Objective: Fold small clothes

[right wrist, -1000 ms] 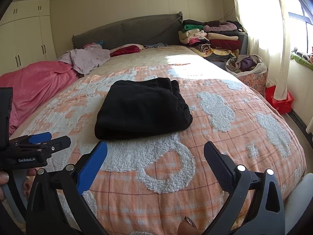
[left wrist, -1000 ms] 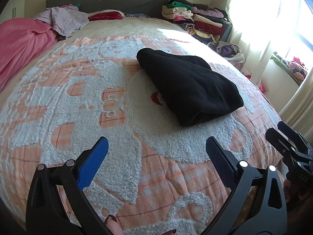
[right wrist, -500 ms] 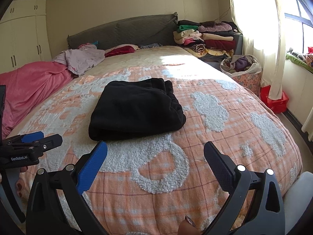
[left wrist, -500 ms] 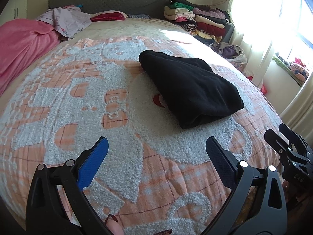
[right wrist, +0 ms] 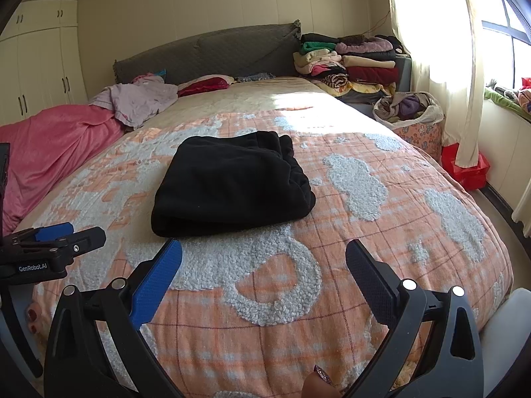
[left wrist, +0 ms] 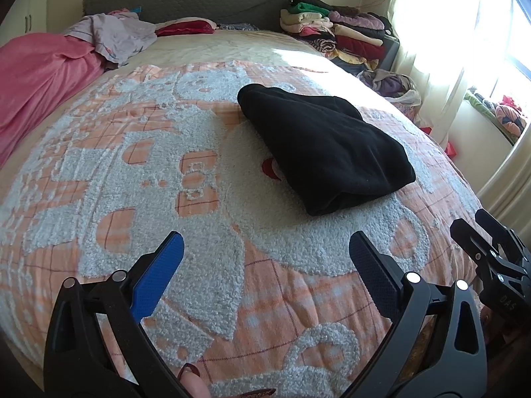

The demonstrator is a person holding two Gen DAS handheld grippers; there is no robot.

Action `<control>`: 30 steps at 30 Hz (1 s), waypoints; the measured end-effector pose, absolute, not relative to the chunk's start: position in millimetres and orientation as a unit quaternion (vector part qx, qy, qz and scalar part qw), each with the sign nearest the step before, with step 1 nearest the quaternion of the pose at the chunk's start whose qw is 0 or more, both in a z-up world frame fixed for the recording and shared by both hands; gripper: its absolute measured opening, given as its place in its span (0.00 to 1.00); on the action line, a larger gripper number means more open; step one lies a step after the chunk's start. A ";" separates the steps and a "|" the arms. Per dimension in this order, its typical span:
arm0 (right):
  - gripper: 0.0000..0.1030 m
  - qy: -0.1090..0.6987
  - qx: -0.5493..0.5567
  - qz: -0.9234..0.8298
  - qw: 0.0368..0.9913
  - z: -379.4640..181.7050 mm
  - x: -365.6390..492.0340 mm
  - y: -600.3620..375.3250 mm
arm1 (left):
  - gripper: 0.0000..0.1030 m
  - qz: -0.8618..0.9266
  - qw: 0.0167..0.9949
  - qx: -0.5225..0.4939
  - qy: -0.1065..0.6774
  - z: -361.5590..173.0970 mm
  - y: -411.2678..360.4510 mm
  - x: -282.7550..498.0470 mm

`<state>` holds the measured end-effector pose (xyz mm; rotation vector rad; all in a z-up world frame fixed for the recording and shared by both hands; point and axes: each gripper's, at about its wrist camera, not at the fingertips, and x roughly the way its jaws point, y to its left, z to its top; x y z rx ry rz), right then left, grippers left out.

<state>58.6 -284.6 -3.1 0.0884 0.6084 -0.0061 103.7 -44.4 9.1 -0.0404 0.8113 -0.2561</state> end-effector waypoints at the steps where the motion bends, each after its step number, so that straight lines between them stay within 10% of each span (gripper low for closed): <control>1: 0.95 0.299 0.043 -0.003 0.953 -2.8 58.0 -284.3 | 0.91 -0.124 0.911 -0.019 0.393 9.3 -44.5 103.3; 30: 0.95 0.300 0.045 -0.009 0.953 -1.4 55.4 -283.5 | 0.91 -0.109 0.913 -0.005 0.393 10.5 -45.6 101.1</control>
